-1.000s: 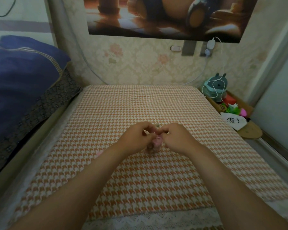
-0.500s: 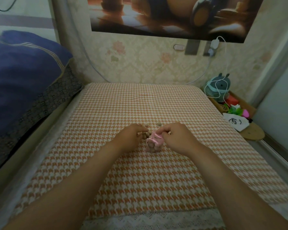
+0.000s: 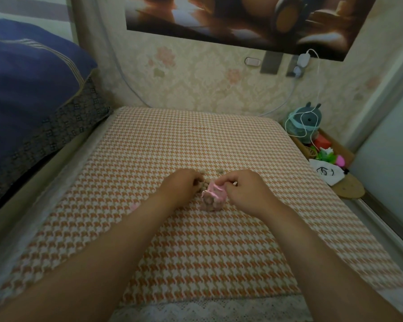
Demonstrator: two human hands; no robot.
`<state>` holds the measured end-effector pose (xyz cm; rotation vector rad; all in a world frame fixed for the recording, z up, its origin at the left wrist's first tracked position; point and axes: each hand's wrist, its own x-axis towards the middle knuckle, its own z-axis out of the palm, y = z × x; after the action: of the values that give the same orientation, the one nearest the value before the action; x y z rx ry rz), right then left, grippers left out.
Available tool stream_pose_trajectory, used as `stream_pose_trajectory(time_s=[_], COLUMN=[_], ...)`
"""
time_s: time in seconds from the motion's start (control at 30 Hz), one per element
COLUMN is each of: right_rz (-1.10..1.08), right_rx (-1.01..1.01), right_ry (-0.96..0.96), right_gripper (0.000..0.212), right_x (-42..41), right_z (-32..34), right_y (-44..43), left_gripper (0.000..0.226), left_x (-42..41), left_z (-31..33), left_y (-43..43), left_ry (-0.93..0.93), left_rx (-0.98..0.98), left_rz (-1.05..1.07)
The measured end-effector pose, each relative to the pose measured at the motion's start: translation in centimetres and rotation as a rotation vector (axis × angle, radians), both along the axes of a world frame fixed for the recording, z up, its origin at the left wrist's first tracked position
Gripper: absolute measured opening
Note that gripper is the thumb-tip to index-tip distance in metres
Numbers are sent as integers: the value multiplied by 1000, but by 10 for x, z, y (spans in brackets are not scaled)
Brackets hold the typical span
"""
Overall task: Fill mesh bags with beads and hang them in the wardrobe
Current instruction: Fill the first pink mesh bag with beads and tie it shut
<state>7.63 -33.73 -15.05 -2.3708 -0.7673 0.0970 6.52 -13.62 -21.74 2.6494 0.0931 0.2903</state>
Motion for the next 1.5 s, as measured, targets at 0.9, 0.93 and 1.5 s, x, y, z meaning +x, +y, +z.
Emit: stream_pose_trajectory(time_s=[0.9,0.93,1.5], right_rz=[-7,-7,-256], right_rx=[-6,-1,-42], right_ry=[78,81,66], right_gripper=[31,31,32], right_x=[0,1,49], right_z=[10,9,-34], right_y=[-9,-8,-14], left_gripper=[11,15,27], left_x=[-40,-40,-42], left_z=[61,61,66], left_y=[-43,-44,-11], left_ry=[-10,11,-10], left_rx=[-169,-158,-185], left_rz=[-74,-66,129])
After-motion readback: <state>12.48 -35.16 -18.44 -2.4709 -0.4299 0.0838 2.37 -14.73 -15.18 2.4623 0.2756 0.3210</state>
